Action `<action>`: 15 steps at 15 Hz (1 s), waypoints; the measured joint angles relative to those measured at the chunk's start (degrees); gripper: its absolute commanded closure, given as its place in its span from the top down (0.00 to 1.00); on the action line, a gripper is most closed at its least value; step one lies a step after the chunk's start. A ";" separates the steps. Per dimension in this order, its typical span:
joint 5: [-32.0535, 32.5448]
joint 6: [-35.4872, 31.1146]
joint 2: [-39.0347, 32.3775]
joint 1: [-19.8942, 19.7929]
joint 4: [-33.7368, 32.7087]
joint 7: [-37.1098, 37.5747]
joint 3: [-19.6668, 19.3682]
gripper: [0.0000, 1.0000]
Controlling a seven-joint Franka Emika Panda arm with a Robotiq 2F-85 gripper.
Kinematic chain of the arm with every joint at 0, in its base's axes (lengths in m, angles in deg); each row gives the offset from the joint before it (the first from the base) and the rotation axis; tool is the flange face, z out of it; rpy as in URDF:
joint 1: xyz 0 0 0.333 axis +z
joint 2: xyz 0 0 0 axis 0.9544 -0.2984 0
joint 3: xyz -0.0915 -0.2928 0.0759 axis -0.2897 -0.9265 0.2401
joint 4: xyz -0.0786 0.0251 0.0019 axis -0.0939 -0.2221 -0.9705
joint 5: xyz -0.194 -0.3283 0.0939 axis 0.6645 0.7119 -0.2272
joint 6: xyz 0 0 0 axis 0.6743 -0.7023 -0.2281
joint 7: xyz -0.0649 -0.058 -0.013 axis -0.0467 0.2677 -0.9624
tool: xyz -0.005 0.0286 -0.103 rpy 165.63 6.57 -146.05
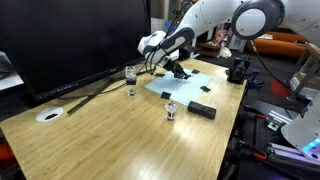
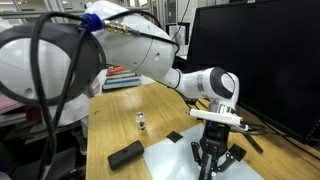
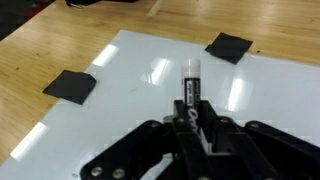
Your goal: Draw an "x" on the paper
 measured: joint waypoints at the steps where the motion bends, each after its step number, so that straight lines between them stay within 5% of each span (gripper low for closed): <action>1: 0.00 0.17 -0.15 0.00 0.00 0.00 -0.03 0.05; 15: -0.01 0.25 -0.86 -1.73 -2.85 -0.23 -0.09 0.05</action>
